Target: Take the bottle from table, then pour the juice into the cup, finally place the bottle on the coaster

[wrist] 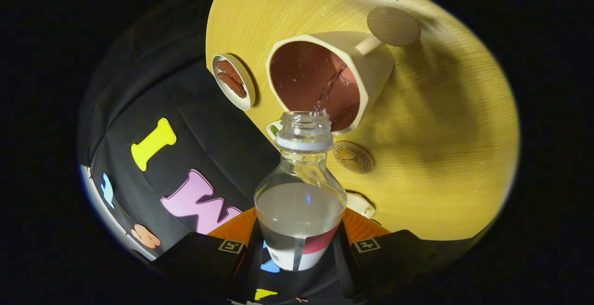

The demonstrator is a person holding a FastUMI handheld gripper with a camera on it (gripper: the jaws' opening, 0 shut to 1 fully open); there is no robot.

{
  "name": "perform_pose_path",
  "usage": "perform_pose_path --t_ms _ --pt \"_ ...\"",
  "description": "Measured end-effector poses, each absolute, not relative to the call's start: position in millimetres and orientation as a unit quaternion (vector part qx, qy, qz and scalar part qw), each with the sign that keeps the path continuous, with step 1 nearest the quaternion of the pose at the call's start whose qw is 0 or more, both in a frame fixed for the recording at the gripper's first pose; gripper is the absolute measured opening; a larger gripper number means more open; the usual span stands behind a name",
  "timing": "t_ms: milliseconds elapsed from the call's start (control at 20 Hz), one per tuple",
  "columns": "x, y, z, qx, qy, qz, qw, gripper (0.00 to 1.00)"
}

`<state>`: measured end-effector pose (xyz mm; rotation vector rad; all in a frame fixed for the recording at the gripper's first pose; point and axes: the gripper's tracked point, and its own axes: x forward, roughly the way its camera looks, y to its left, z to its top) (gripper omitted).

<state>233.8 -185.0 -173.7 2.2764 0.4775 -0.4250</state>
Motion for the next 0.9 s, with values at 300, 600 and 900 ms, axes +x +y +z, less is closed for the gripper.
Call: perform_pose_path --t_ms 300,600,900 --pt "235.2 -184.5 -165.8 0.907 0.196 -0.154 0.339 0.70" --pt "238.8 -191.9 -156.6 0.920 0.188 -0.157 0.307 0.70" --pt "243.2 -199.1 -146.0 0.932 0.174 -0.156 0.277 0.70"
